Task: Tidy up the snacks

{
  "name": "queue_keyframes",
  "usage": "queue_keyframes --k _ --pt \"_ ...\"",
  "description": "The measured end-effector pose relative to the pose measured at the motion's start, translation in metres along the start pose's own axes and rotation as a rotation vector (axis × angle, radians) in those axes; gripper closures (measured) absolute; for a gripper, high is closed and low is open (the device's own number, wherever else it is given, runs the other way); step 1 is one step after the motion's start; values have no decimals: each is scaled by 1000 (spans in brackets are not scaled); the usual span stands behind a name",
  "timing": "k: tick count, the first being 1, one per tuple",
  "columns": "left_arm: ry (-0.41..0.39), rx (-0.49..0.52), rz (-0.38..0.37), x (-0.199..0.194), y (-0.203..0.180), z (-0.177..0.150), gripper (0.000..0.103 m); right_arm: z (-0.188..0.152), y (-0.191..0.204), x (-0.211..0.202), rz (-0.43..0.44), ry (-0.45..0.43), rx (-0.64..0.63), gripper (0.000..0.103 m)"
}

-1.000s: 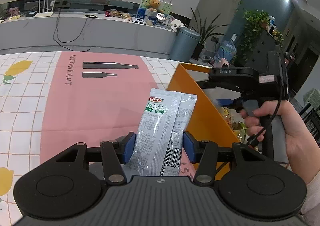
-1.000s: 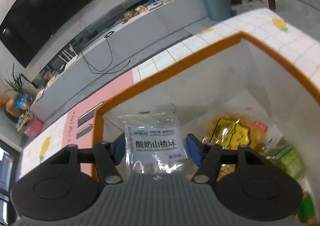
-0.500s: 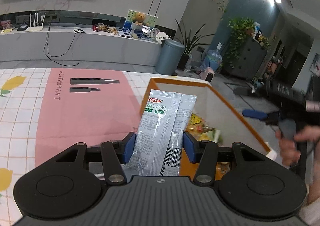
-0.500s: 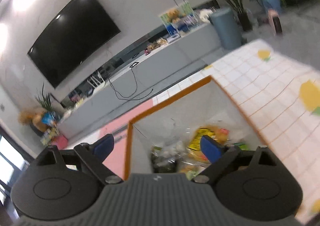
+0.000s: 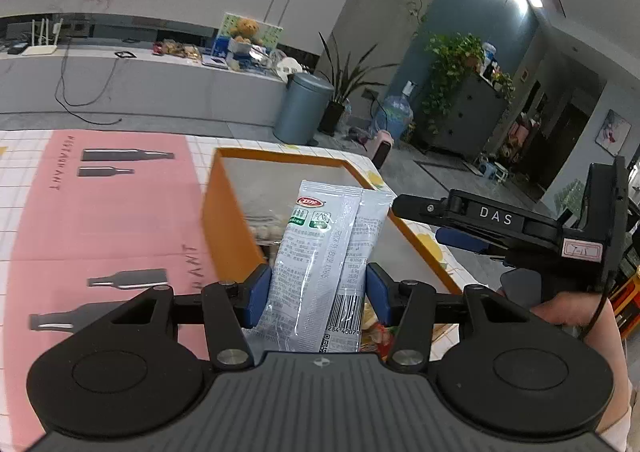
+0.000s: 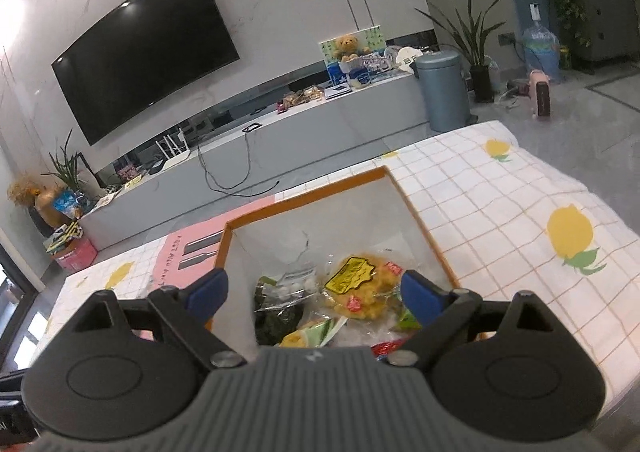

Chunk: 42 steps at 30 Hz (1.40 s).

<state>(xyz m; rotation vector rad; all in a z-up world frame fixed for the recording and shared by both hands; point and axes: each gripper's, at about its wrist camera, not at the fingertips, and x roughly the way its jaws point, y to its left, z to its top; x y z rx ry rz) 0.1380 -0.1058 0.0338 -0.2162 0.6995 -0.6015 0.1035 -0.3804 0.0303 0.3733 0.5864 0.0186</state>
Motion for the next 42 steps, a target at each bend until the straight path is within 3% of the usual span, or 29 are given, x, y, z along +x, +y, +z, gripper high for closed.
queue_keyframes --k 6,11,18,24,30,33,37,42 --pt "53 -20 -16 34 -15 13 45 6 -22 -7 -8 -20 76 12" --pt "115 26 11 68 -33 21 45 9 -35 -13 -60 -46 103 12" --pt "193 49 51 112 -48 27 45 10 -50 -6 -144 -2 89 12" --pt "243 7 66 142 -54 30 45 11 -65 -8 -163 -5 102 12" --pt "234 -42 56 164 -55 31 43 2 -75 -1 -186 -1 102 13" --pt "208 -43 95 165 -54 33 20 2 -81 -6 -190 -28 141 13" --pt "179 -56 4 151 -53 33 19 5 -88 -14 -154 -68 200 13" --pt "154 0 64 125 -57 34 19 4 -85 -12 -158 -60 188 13"
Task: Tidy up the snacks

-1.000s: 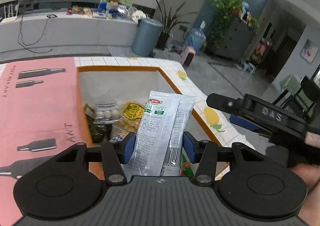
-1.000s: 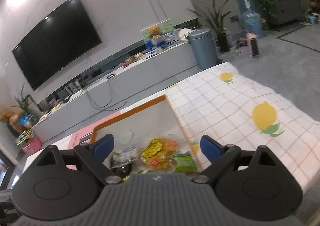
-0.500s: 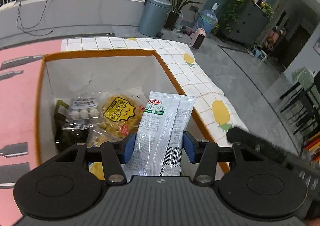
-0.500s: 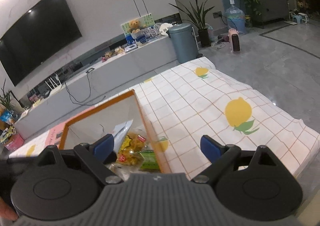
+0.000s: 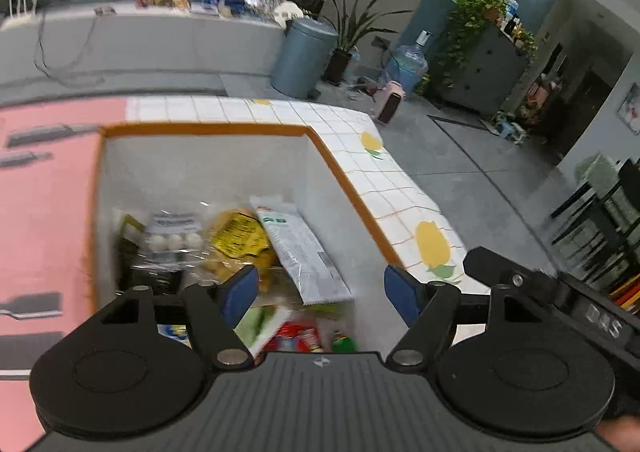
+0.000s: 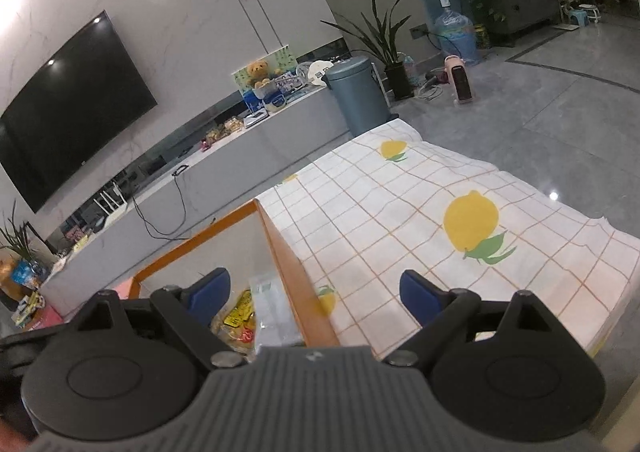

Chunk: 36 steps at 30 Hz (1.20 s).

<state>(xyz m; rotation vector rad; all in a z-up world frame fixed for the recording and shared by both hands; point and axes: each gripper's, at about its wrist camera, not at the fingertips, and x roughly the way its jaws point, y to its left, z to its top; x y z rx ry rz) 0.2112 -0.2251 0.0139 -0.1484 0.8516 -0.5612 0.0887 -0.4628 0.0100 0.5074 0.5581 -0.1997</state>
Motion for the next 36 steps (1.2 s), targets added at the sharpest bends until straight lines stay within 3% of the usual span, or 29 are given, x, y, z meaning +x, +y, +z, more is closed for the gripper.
queue_keyframes --k 11,13,16,19,23,29,36 --pt "-82 219 221 -93 -23 -30 14 -8 28 -20 83 7 -11 11" --pt "-115 220 230 -112 -22 -39 14 -14 38 -26 102 16 -15 4" --pt "-150 231 252 -136 -21 -51 8 -31 55 -36 119 106 -23 3" --pt "-156 211 277 -152 -16 -62 7 -58 76 -53 128 158 -127 3" --pt "-205 176 298 -171 -13 -81 7 -95 101 -78 53 206 -295 3" --pt "-194 110 320 -185 -12 -100 7 -125 114 -111 -15 239 -393 3" --pt "-141 130 344 -193 -21 -113 7 -124 124 -142 -42 220 -403 3"
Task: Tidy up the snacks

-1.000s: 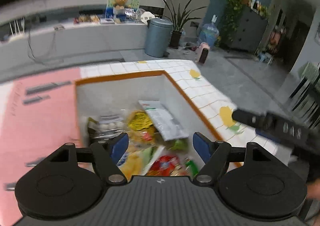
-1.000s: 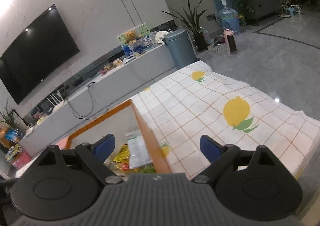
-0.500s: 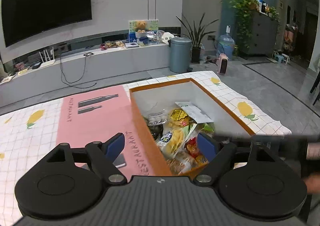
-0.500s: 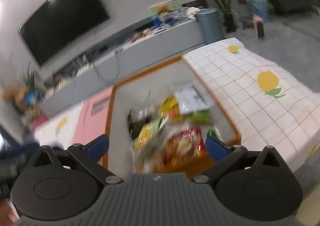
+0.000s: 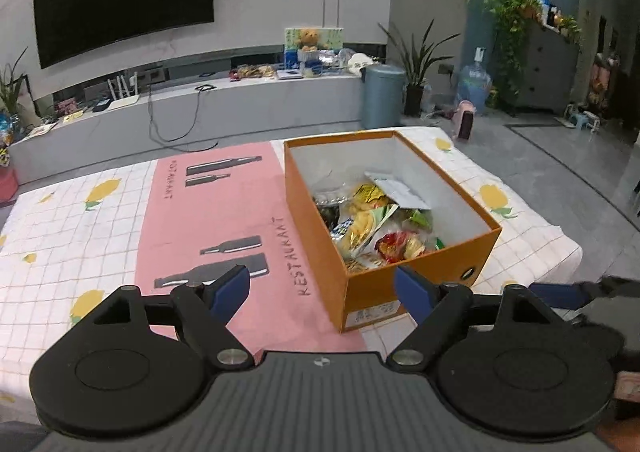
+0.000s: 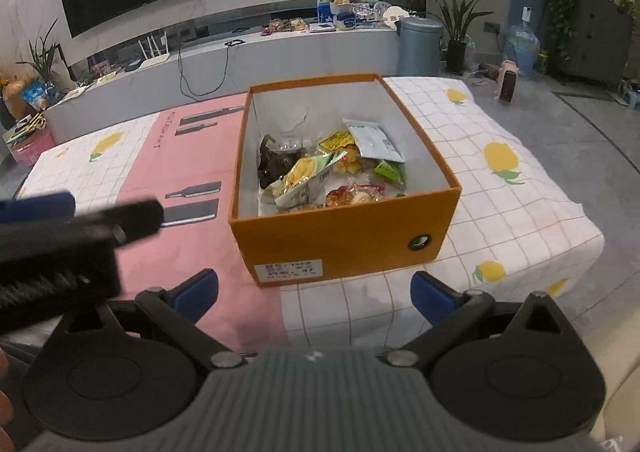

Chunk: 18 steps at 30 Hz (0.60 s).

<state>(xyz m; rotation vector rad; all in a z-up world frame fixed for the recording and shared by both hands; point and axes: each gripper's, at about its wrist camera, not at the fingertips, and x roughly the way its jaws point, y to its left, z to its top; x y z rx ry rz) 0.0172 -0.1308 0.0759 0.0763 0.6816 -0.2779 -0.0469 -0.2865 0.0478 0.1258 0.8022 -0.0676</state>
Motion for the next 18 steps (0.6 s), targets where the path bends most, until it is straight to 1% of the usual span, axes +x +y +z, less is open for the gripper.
queue_keyframes --k 2,4,7,10,13,18 --pt "14 -29 -16 -1 2 2 7 3 2 -4 -7 -1 -10 3" --pt "45 -43 -40 0 5 5 7 7 5 -7 -3 19 -18 3" --pt "53 -45 -11 -1 3 12 7 14 8 -8 -8 36 -20 3" --pt "66 -41 20 0 2 15 7 22 10 -7 -35 60 -26 3" --pt "85 -49 24 3 3 20 8 29 11 -6 -58 79 -35 3" --pt "83 -54 23 6 2 23 8 36 10 -4 -91 80 -46 3"
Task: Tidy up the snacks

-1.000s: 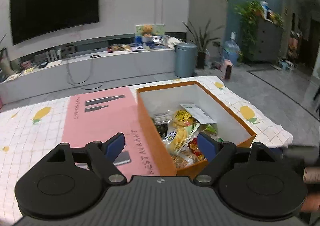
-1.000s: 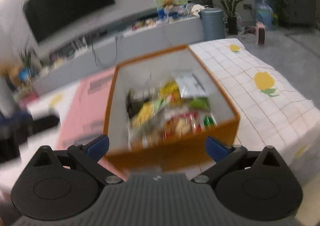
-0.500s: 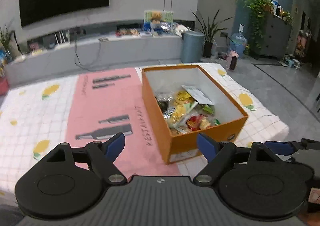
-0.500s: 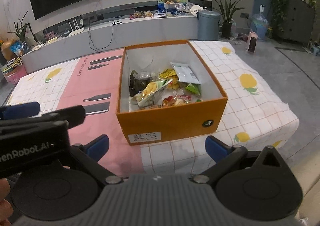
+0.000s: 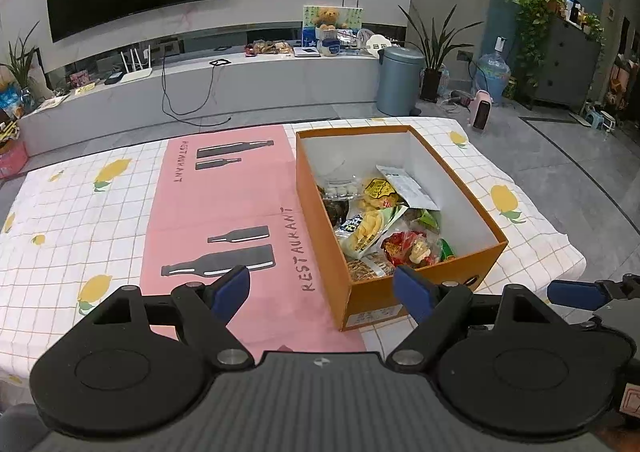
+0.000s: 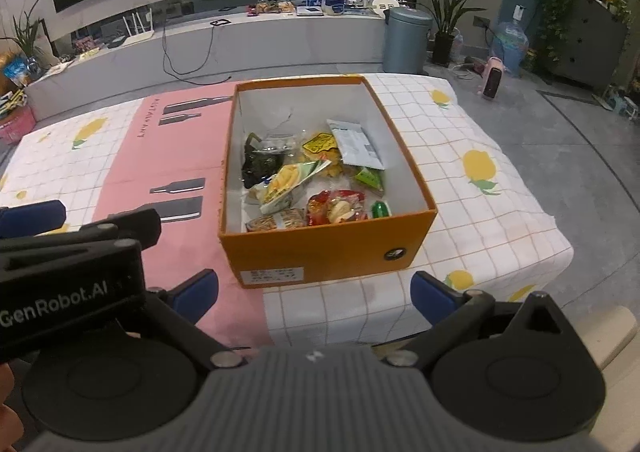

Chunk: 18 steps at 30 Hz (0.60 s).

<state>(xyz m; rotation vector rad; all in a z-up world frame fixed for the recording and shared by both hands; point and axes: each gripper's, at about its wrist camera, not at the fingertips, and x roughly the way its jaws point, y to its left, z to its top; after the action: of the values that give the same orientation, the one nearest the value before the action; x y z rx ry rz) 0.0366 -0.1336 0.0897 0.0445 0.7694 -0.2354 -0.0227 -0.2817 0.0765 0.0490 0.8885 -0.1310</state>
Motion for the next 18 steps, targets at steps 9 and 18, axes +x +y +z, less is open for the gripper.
queue_keyframes --k 9,18 --pt "17 -4 6 9 -6 -1 9 -1 -5 7 -24 9 20 4" --pt "9 15 37 9 -11 -4 9 -5 -7 10 -30 18 34 4"
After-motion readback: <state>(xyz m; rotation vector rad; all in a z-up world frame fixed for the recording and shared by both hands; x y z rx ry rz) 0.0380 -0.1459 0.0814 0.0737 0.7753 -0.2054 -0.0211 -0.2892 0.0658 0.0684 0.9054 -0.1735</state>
